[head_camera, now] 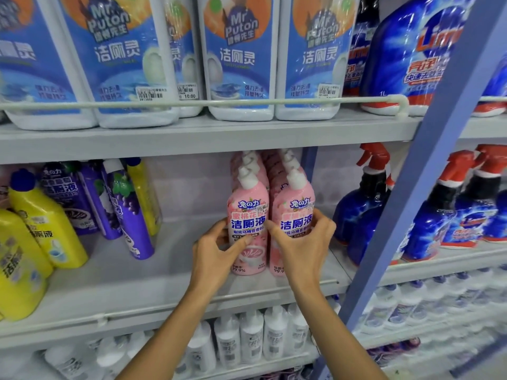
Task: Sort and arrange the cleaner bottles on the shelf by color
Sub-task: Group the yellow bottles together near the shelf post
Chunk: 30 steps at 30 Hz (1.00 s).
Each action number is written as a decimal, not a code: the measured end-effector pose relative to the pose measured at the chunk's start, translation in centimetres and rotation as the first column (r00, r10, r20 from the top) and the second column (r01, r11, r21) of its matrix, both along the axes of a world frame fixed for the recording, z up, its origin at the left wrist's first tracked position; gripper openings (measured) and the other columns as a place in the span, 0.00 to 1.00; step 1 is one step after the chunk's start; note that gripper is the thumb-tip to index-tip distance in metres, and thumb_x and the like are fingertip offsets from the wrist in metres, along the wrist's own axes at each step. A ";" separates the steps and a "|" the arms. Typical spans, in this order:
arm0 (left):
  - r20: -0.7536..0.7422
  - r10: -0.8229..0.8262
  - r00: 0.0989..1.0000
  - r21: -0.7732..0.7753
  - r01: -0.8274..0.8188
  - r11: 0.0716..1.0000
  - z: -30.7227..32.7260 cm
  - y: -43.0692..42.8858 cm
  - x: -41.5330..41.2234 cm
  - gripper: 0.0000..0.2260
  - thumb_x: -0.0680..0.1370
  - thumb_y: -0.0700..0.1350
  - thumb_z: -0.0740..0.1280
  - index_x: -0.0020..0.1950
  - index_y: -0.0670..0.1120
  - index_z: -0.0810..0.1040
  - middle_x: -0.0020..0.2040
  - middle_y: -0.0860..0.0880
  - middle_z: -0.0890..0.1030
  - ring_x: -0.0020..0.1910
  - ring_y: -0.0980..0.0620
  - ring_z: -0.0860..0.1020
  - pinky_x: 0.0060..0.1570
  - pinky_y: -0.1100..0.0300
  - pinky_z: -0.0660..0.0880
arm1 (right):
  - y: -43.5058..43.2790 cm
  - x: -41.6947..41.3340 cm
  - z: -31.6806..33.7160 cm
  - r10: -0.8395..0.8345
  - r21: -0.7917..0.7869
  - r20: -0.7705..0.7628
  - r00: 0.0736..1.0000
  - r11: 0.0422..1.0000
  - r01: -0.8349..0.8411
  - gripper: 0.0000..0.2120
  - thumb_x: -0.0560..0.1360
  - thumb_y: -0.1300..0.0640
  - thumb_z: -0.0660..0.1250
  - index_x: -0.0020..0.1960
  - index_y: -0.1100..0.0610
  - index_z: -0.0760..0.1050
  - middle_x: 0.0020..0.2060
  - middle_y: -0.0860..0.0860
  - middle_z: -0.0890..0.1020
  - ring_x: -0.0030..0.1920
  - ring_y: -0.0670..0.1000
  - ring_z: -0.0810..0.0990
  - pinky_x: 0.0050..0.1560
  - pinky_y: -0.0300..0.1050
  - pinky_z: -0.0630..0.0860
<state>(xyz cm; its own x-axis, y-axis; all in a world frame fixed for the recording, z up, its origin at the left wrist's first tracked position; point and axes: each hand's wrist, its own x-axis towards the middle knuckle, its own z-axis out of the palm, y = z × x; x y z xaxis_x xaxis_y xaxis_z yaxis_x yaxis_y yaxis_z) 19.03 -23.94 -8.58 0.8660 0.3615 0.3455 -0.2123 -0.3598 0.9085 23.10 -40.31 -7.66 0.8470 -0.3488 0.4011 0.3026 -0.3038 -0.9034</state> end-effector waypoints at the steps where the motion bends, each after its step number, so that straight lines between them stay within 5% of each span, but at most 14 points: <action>1: 0.009 0.001 1.000 -0.009 0.000 1.000 -0.1 -0.2 -0.1 0.17 0.73 0.46 0.79 0.61 0.52 0.83 0.46 0.59 0.87 0.45 0.62 0.85 0.45 0.64 0.82 | 0.2 0.4 0.0 0.004 0.058 0.007 1.000 0.998 -0.004 0.43 0.58 0.39 0.85 0.64 0.51 0.66 0.56 0.46 0.71 0.56 0.46 0.77 0.56 0.47 0.79; 4: 0.039 -0.012 0.999 -0.046 0.014 0.999 -0.3 -0.7 -0.3 0.15 0.74 0.44 0.78 0.61 0.51 0.84 0.48 0.59 0.88 0.46 0.62 0.85 0.45 0.67 0.80 | 0.5 1.4 0.1 0.098 0.226 0.035 0.995 0.969 -0.103 0.42 0.61 0.48 0.86 0.64 0.51 0.62 0.59 0.49 0.76 0.57 0.45 0.80 0.57 0.46 0.81; 8: 0.036 -0.029 0.999 -0.061 0.031 0.998 -0.7 -1.7 -0.4 0.14 0.76 0.45 0.77 0.61 0.51 0.84 0.49 0.60 0.87 0.49 0.62 0.85 0.45 0.68 0.80 | 0.1 1.5 -0.1 0.206 0.262 0.060 0.977 0.941 -0.214 0.43 0.68 0.51 0.82 0.74 0.53 0.60 0.65 0.44 0.76 0.61 0.36 0.78 0.58 0.34 0.78; 15: 0.024 0.050 0.998 -0.011 -0.049 0.999 -1.9 -2.9 0.0 0.14 0.79 0.51 0.74 0.64 0.52 0.82 0.48 0.57 0.87 0.44 0.58 0.86 0.45 0.54 0.84 | -1.3 1.8 -0.7 0.335 0.190 0.032 0.942 0.923 -0.335 0.32 0.74 0.44 0.74 0.74 0.51 0.67 0.63 0.45 0.81 0.62 0.44 0.81 0.63 0.59 0.80; 23: 0.029 0.058 0.998 -0.052 -0.056 0.997 -2.0 -3.2 0.2 0.12 0.78 0.50 0.74 0.61 0.50 0.83 0.48 0.59 0.87 0.47 0.61 0.85 0.49 0.54 0.84 | -2.1 2.8 -0.7 0.315 0.156 0.020 0.949 0.937 -0.314 0.29 0.74 0.51 0.76 0.72 0.55 0.70 0.58 0.47 0.84 0.55 0.41 0.83 0.58 0.42 0.81; 30: 0.055 0.013 0.998 -0.089 -0.008 0.996 -2.0 -3.0 0.0 0.15 0.77 0.48 0.75 0.64 0.48 0.82 0.51 0.58 0.87 0.50 0.61 0.85 0.51 0.57 0.83 | -2.5 2.8 -1.0 0.311 0.139 0.019 0.950 0.940 -0.310 0.32 0.73 0.47 0.76 0.72 0.54 0.69 0.59 0.47 0.83 0.57 0.45 0.83 0.60 0.56 0.82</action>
